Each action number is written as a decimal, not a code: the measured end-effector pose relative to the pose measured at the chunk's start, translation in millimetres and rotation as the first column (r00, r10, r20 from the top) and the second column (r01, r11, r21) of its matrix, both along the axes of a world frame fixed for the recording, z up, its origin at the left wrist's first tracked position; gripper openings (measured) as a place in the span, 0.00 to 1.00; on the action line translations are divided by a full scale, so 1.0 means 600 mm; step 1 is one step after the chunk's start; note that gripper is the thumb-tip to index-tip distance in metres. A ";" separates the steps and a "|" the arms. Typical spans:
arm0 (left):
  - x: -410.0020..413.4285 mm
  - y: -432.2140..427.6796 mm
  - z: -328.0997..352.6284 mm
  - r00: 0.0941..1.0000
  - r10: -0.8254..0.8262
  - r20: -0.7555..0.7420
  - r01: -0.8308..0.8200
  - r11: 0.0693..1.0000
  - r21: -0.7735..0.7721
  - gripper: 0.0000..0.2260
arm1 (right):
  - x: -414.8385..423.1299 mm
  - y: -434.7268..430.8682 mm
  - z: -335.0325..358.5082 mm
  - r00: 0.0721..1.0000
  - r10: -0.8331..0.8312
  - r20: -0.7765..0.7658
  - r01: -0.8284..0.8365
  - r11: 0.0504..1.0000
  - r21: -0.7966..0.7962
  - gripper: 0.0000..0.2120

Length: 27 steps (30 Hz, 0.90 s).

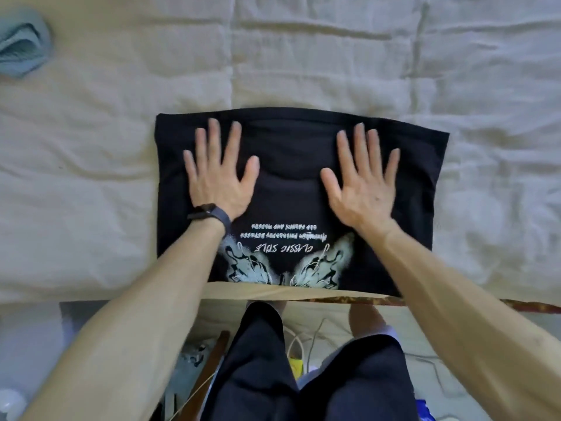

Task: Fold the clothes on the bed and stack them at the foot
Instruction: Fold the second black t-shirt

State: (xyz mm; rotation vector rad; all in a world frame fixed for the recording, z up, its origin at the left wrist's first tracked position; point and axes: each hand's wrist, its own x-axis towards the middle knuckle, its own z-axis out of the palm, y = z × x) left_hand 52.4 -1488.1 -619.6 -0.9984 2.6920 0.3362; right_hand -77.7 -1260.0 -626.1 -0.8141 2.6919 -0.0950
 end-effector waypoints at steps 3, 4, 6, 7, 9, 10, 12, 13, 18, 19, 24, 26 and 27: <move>-0.003 -0.016 0.009 0.980 0.169 0.107 -0.169 0.986 -0.009 0.31 | -0.081 0.115 0.009 0.991 -0.133 0.034 0.129 0.987 0.099 0.32; -0.008 -0.003 0.016 0.966 0.226 0.129 -0.227 0.974 -0.010 0.31 | -0.097 0.155 0.018 0.983 -0.177 0.052 0.168 0.976 0.137 0.31; -0.018 0.058 0.031 0.955 0.277 0.103 -0.278 0.960 -0.005 0.31 | -0.115 0.230 0.036 0.972 -0.218 0.092 0.197 0.960 0.201 0.30; -0.021 0.104 0.038 0.966 0.251 0.070 -0.252 0.968 0.007 0.32 | -0.118 0.264 0.043 0.969 -0.214 0.124 0.183 0.957 0.227 0.30; -0.017 0.217 0.045 0.996 0.090 0.022 -0.091 0.994 0.056 0.32 | -0.115 0.325 0.055 0.966 -0.176 0.188 0.122 0.956 0.267 0.31; -0.012 0.279 0.042 0.999 -0.046 0.019 0.044 0.995 0.088 0.32 | -0.110 0.350 0.059 0.966 -0.151 0.211 0.090 0.958 0.274 0.31; -0.007 0.403 0.032 0.955 -0.293 0.037 0.283 0.945 0.165 0.35 | -0.095 0.391 0.065 0.964 -0.115 0.241 0.049 0.963 0.264 0.32; -0.006 0.456 0.028 0.932 -0.360 0.052 0.344 0.919 0.194 0.38 | -0.088 0.407 0.067 0.963 -0.108 0.246 0.042 0.966 0.257 0.32; -0.016 0.544 0.026 0.817 -0.521 0.249 0.514 0.852 0.096 0.61 | -0.090 0.452 0.064 0.961 -0.009 0.278 -0.051 0.977 0.208 0.32; -0.018 0.533 0.031 0.788 -0.548 0.280 0.548 0.832 0.086 0.62 | -0.096 0.456 0.063 0.958 0.015 0.287 -0.076 0.977 0.200 0.32; -0.029 0.508 0.080 0.754 -0.616 0.228 0.608 0.786 0.112 0.58 | -0.116 0.460 0.066 0.941 0.065 0.332 -0.128 0.977 0.171 0.32; -0.022 0.511 0.104 0.832 -0.547 0.095 0.546 0.837 0.040 0.50 | -0.115 0.455 0.077 0.938 0.061 0.342 -0.120 0.981 0.154 0.32; -0.013 0.514 0.114 0.873 -0.487 -0.017 0.487 0.873 0.016 0.43 | -0.113 0.450 0.085 0.936 0.049 0.348 -0.109 0.982 0.157 0.32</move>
